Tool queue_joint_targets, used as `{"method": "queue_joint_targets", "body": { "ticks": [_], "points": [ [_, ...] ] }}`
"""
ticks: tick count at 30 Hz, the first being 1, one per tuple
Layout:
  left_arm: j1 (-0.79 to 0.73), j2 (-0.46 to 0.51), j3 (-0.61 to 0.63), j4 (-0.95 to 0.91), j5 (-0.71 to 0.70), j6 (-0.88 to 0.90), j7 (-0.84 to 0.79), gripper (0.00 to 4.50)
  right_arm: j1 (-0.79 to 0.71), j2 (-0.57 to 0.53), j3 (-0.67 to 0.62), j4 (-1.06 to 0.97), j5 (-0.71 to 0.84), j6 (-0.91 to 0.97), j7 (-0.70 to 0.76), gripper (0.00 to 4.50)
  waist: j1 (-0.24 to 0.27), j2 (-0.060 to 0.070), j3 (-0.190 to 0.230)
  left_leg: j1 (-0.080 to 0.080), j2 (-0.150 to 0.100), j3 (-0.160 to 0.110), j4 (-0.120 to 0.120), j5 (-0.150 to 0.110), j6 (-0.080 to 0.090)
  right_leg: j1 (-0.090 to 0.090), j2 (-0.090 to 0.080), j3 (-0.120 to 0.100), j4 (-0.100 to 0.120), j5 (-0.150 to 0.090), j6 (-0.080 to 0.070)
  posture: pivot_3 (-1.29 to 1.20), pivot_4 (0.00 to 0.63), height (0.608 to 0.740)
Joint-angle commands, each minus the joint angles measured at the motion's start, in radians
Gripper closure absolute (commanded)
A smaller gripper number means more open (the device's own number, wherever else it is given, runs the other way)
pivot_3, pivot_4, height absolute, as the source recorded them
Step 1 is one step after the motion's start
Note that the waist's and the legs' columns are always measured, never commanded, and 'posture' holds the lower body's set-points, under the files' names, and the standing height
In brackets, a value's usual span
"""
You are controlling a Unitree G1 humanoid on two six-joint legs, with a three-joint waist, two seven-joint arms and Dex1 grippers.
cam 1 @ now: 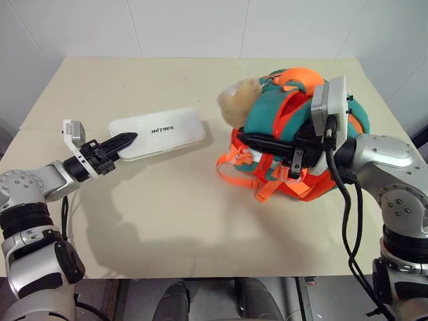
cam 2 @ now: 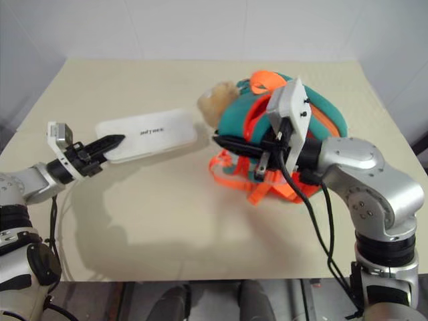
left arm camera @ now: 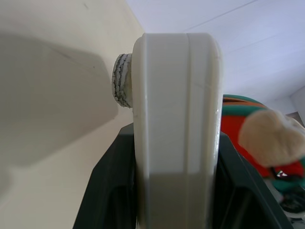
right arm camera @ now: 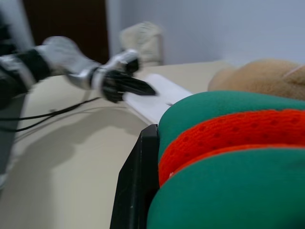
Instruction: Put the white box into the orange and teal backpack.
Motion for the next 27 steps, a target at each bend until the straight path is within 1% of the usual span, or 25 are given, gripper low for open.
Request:
{"method": "queue_joint_targets", "body": {
  "ticks": [1,6,13,18,21,27],
  "points": [
    [-0.031,0.035,0.005,0.002,-0.008,-0.015,-0.035,3.12,-0.052,-0.033,-0.014,-0.058,0.073,-0.010,0.066,3.99,0.001,0.000,0.000,-0.001,0.000,0.000,0.000,0.000,0.000,0.000,0.000,0.000,0.000,0.000,0.000,0.00,0.150,0.740],
    [-0.045,0.059,-0.009,0.030,0.001,-0.029,-0.057,3.12,-0.062,-0.093,0.011,-0.081,0.120,-0.026,0.198,3.99,0.002,0.000,0.000,-0.002,-0.001,0.000,0.001,0.000,0.000,0.000,-0.001,-0.002,-0.001,0.000,0.000,0.00,0.150,0.740],
    [-0.055,0.080,-0.018,0.034,0.008,-0.024,-0.088,3.12,-0.027,-0.138,0.023,-0.099,0.124,-0.079,0.337,3.99,0.002,0.000,0.000,-0.002,-0.001,0.000,0.002,0.000,0.000,0.000,-0.001,-0.002,0.000,0.000,0.000,0.00,0.150,0.740],
    [-0.049,0.108,-0.041,0.013,0.006,-0.012,-0.129,3.12,0.045,-0.188,0.077,-0.071,-0.005,-0.185,0.453,3.99,0.001,-0.001,0.000,-0.002,0.000,0.000,0.002,0.000,0.000,0.000,-0.001,-0.003,0.000,0.000,0.000,0.00,0.150,0.740],
    [-0.031,0.142,-0.056,-0.037,-0.010,0.003,-0.175,3.12,0.074,-0.191,0.098,-0.028,-0.068,-0.232,0.469,3.99,0.001,-0.001,0.000,-0.002,0.000,0.000,0.002,0.000,0.000,0.000,-0.001,-0.003,0.000,0.000,0.000,0.00,0.150,0.740],
    [0.019,0.219,-0.048,-0.149,-0.029,-0.013,-0.271,3.12,0.112,-0.177,0.113,0.044,-0.119,-0.271,0.466,3.99,0.001,-0.001,-0.001,-0.001,0.000,0.000,0.003,0.000,0.000,0.000,-0.001,-0.003,0.002,0.000,0.000,0.00,0.150,0.740]
  ]
}}
